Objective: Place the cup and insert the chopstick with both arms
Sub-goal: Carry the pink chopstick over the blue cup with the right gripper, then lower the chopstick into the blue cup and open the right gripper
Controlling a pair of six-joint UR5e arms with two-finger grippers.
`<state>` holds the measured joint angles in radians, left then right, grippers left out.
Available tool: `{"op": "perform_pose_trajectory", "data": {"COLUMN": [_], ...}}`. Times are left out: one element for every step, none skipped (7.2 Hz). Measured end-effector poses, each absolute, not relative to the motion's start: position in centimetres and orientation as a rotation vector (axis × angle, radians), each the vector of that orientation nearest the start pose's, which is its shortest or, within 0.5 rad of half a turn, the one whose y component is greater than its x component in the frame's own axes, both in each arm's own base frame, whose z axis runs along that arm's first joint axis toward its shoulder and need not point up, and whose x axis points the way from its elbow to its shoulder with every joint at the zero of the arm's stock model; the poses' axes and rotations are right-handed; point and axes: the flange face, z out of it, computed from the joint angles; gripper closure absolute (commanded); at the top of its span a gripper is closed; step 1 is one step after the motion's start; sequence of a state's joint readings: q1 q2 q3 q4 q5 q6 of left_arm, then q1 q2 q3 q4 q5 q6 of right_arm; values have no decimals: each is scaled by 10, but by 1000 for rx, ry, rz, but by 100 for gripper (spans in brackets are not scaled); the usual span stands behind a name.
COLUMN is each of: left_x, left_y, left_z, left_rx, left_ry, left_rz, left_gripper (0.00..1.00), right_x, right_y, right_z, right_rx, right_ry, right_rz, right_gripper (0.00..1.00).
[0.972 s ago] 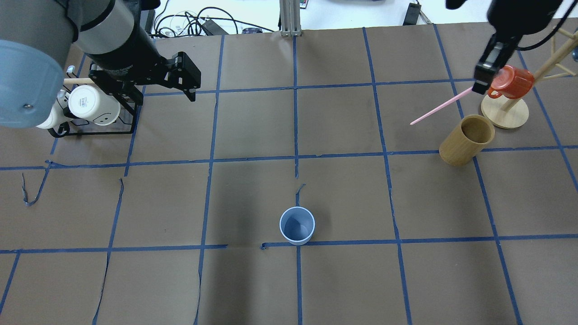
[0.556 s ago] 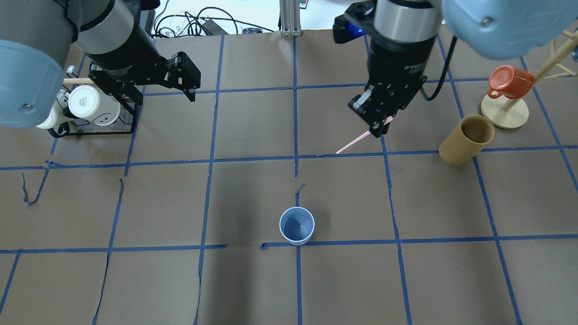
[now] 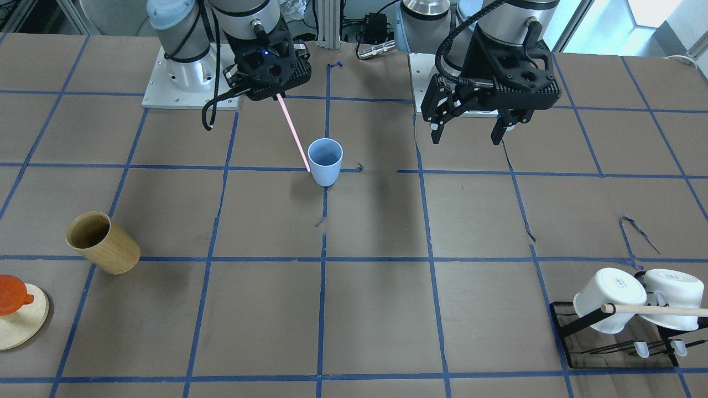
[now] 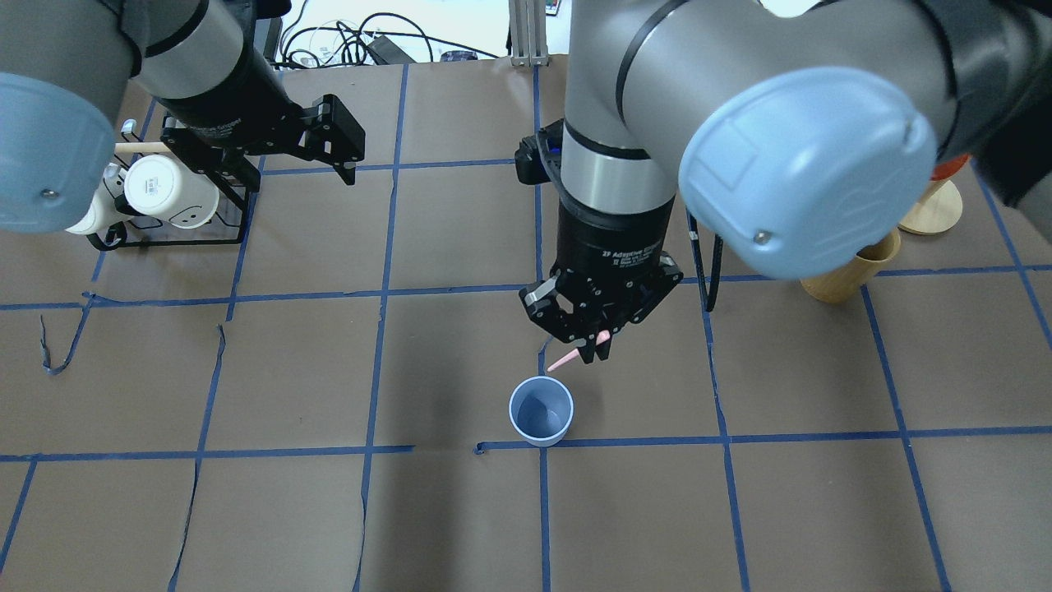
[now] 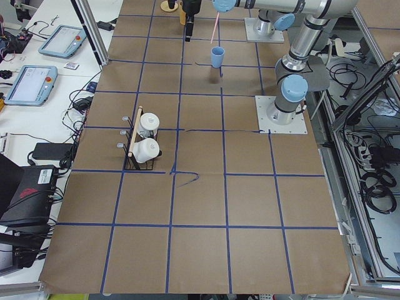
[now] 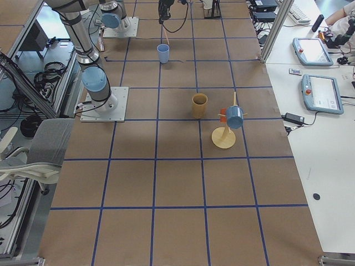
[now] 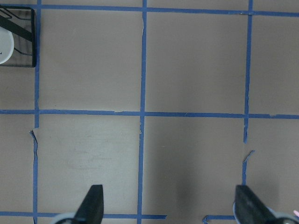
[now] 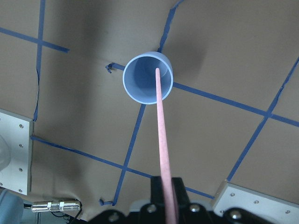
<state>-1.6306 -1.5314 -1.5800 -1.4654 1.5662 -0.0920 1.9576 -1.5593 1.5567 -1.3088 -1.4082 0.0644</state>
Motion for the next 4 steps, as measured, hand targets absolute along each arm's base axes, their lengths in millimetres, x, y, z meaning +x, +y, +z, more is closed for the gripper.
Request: {"op": "perform_pose_trajectory", "data": {"left_x": [-163,-163,-163,-163], "left_y": [-479,-478,-478,-478], "left_z": [514,514,514,514], "left_rx": [-50,-50,-50,-50], "left_ry": [3149,3149,3149,3149], "left_rz": [-212,-212,-212,-212], "left_gripper": [0,0,0,0], "right_x": [319,321,322,324], "right_y": [-371,-367,-365,-364], "right_z": [461,456,453,451], "right_rx": [-435,-429,-424,-416], "right_ry": [2984,2988,2989,2984], "right_rz": [450,465,479,490], "right_gripper": [100,100,100,100]}}
